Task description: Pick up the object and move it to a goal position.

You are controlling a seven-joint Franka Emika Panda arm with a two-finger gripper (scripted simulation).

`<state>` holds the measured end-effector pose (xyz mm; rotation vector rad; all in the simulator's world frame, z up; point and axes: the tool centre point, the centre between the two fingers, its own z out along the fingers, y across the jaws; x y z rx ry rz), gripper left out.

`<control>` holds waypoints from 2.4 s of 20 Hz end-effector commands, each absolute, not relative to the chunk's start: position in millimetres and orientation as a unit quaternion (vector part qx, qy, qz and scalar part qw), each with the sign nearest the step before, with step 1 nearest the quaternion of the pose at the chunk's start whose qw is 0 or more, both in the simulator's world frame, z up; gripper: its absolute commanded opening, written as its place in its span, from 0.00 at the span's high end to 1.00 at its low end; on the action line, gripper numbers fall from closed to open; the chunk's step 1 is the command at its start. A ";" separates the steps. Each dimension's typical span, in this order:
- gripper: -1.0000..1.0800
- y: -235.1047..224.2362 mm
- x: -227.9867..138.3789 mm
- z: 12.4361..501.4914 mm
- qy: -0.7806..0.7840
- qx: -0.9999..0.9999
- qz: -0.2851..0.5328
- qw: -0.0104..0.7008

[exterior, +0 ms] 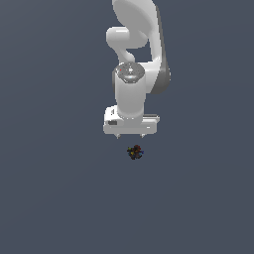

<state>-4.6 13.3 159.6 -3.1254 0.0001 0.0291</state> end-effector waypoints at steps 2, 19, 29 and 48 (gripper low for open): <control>0.04 12.9 -4.5 159.5 0.000 -1.000 0.009 0.008; 0.04 -4.8 1.6 154.4 0.016 -1.000 0.002 0.007; 0.04 10.5 0.5 127.1 -0.082 -0.997 0.002 0.002; 0.04 42.1 -5.7 79.9 -0.257 -0.967 0.000 0.000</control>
